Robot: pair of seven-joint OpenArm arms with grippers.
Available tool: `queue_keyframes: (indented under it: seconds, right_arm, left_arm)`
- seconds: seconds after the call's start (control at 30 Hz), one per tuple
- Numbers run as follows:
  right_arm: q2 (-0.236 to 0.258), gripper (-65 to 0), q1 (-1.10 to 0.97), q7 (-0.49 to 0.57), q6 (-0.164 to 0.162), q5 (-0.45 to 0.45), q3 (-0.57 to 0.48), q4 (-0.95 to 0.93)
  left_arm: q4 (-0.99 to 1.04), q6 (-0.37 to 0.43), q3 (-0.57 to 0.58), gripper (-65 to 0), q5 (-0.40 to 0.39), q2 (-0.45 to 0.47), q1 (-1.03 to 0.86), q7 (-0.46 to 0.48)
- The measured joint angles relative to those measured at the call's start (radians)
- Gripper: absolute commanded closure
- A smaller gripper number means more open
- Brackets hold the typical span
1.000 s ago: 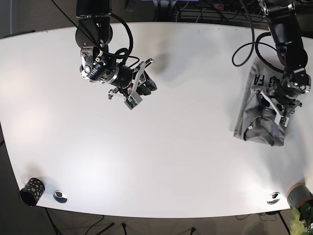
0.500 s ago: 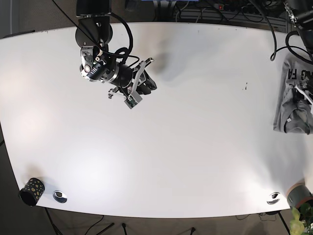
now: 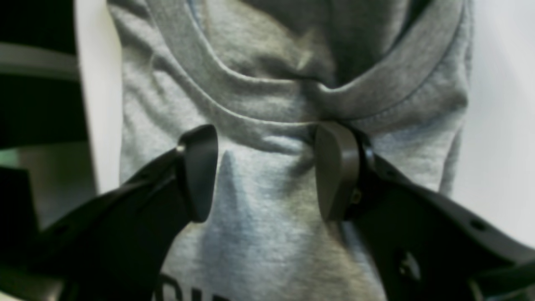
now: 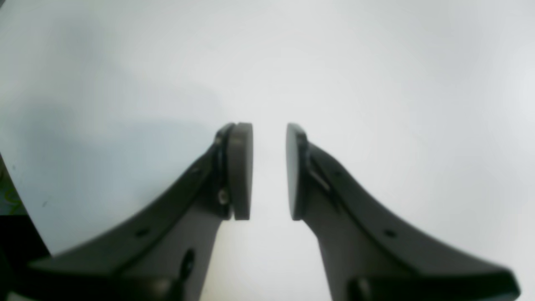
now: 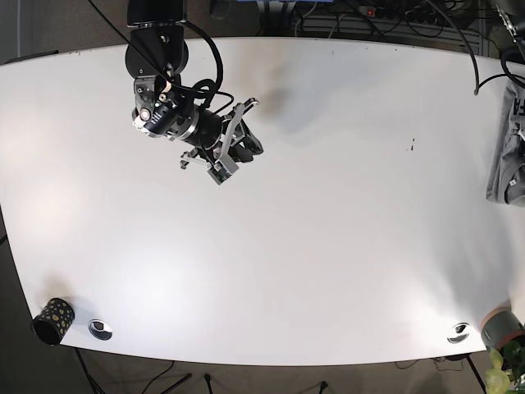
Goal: Fold the T-shirt properly
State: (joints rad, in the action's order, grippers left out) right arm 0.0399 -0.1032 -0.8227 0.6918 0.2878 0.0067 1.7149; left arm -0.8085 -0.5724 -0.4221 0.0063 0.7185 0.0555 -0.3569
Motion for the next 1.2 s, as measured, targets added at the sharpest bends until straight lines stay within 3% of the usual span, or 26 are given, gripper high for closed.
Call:
queue_keyframes:
  seconds: [0.2, 0.37, 0.63, 0.77, 1.0, 1.07, 1.2]
  right_arm:
    - [0.014, -12.4, 0.000, 0.000, 0.000, 0.000, -0.001, 0.010]
    - [0.049, -12.4, 0.002, 0.007, -0.002, -0.002, 0.000, 0.062]
    - [0.110, -12.4, 0.035, 0.090, -0.006, -0.029, 0.000, 0.070]
    - [0.117, -12.4, 0.032, 0.169, -0.074, -0.155, 0.001, 0.071]
    - [0.106, -12.4, -0.011, 0.431, -0.090, -0.347, 0.048, 0.065]
    - [0.092, -12.4, -0.016, 0.499, -0.125, -0.383, 0.084, 0.042]
    - [0.085, -12.4, -0.015, 0.634, -0.135, -0.415, 0.146, -0.029]
  left_arm:
    - [0.001, -0.001, -0.069, -33.2, 0.023, -0.004, 0.085, -0.039]
    - [-0.138, 0.010, -0.142, -33.2, 0.027, -0.015, 0.082, -0.039]
    - [-0.340, 0.006, -0.132, -33.2, 0.022, -0.169, 0.089, -0.035]
    - [-0.422, 0.012, -0.135, -33.2, 0.035, -0.249, 0.086, -0.029]
    - [-0.515, 0.038, -0.024, -33.1, 0.037, -0.427, 0.043, 0.175]
    - [-0.517, 0.098, 0.018, -33.1, 0.027, -0.469, 0.008, 0.246]
    - [-0.513, 0.233, 0.122, -33.1, 0.039, -0.477, -0.053, 0.364]
